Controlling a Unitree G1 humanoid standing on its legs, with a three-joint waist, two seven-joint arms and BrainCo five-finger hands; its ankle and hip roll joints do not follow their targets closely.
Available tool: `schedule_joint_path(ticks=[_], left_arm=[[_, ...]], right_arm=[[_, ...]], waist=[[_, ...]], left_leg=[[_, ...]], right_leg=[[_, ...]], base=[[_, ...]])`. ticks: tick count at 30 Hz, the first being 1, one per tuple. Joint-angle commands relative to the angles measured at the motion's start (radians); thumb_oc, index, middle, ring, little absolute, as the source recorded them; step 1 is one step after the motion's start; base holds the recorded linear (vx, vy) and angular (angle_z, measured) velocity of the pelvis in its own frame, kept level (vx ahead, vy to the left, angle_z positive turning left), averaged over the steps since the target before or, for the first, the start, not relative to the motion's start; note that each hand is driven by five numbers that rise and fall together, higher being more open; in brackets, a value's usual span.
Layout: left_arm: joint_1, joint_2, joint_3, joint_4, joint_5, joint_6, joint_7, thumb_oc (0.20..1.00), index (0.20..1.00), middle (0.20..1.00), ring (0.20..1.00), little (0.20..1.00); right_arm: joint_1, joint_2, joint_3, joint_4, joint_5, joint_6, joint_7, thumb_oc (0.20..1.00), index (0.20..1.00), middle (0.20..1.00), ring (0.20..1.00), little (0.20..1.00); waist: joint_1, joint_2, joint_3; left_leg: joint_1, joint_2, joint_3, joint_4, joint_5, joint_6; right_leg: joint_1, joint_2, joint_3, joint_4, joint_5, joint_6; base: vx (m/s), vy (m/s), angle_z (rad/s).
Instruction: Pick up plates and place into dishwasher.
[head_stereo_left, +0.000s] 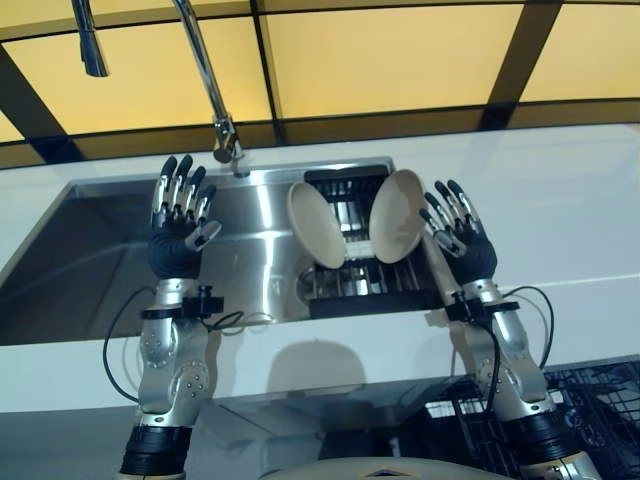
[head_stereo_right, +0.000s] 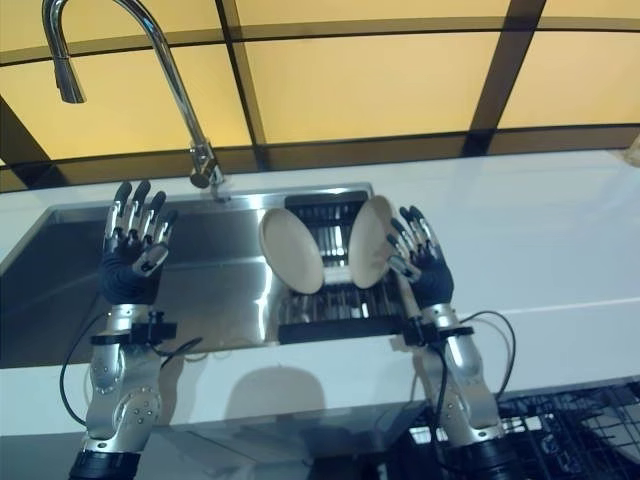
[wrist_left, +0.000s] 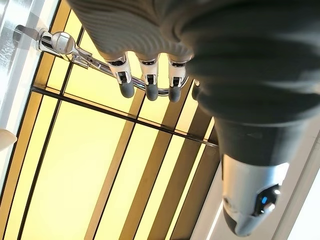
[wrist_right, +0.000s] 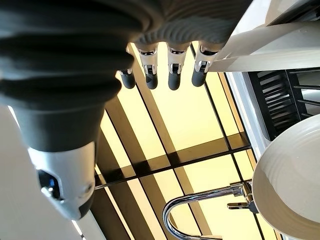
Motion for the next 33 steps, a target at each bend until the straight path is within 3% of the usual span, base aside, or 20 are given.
schedule_joint_path(ticks=[1,5,18,24,28,30,33], left_arm=[[-0.028,0.060,-0.005,-0.049,0.029,-0.030,-0.010,1.000,1.000,1.000,1.000,1.000],[-0.028,0.063,-0.003,-0.049,0.021,-0.069,-0.012,1.000,1.000,1.000,1.000,1.000],[-0.021,0.064,0.000,-0.049,0.015,-0.083,-0.043,1.000,1.000,1.000,1.000,1.000],[-0.040,0.095,0.020,-0.046,0.127,-0.123,-0.035,1.000,1.000,1.000,1.000,1.000],[-0.103,0.185,0.021,-0.025,0.360,-0.122,0.009,1.000,1.000,1.000,1.000,1.000],[-0.148,0.291,0.022,0.012,0.487,-0.106,0.058,1.000,1.000,1.000,1.000,1.000],[-0.202,0.423,0.028,0.117,0.565,-0.104,0.080,1.000,1.000,1.000,1.000,1.000]], right_arm=[[-0.023,0.017,0.025,-0.072,0.022,-0.027,0.012,1.000,1.000,1.000,1.000,1.000],[-0.026,0.014,0.015,-0.068,0.031,-0.026,0.019,1.000,1.000,1.000,1.000,1.000],[-0.011,0.023,0.019,-0.067,0.033,-0.025,0.005,1.000,1.000,1.000,1.000,1.000],[-0.008,0.013,0.018,-0.066,0.045,-0.019,-0.001,1.000,1.000,1.000,1.000,1.000],[-0.015,0.000,0.027,-0.061,0.055,-0.012,-0.003,1.000,1.000,1.000,1.000,1.000],[-0.014,-0.018,0.029,-0.053,0.067,-0.009,0.004,1.000,1.000,1.000,1.000,1.000],[-0.008,-0.044,0.025,-0.052,0.079,-0.001,0.011,1.000,1.000,1.000,1.000,1.000]], waist=[[-0.014,-0.048,-0.055],[-0.014,-0.049,-0.055],[-0.020,-0.050,-0.051],[-0.032,-0.047,-0.051],[-0.048,-0.041,-0.054],[-0.060,-0.034,-0.062],[-0.078,-0.027,-0.072]], left_leg=[[-0.107,-0.037,0.026,0.016,0.042,0.028],[-0.106,-0.036,0.026,0.015,0.041,0.026],[-0.101,-0.037,0.036,0.015,0.039,0.029],[-0.098,-0.038,0.050,0.030,0.032,0.031],[-0.089,-0.038,0.063,0.030,0.029,0.033],[-0.085,-0.037,0.074,0.030,0.029,0.033],[-0.083,-0.037,0.088,0.030,0.029,0.037]], right_leg=[[0.017,-0.013,-0.024,0.057,-0.084,0.031],[0.018,-0.014,-0.024,0.057,-0.084,0.032],[0.017,-0.016,-0.018,0.054,-0.080,0.036],[0.014,-0.016,0.001,0.058,-0.078,0.041],[0.013,-0.019,0.013,0.061,-0.075,0.047],[0.012,-0.022,0.019,0.063,-0.074,0.054],[0.005,-0.025,0.030,0.065,-0.072,0.062]], base=[[0.00,0.000,0.00],[0.00,0.000,0.00],[0.00,0.000,0.00],[0.00,0.003,-0.02],[0.02,0.019,-0.09],[0.04,0.019,-0.10],[0.04,0.017,-0.10]])
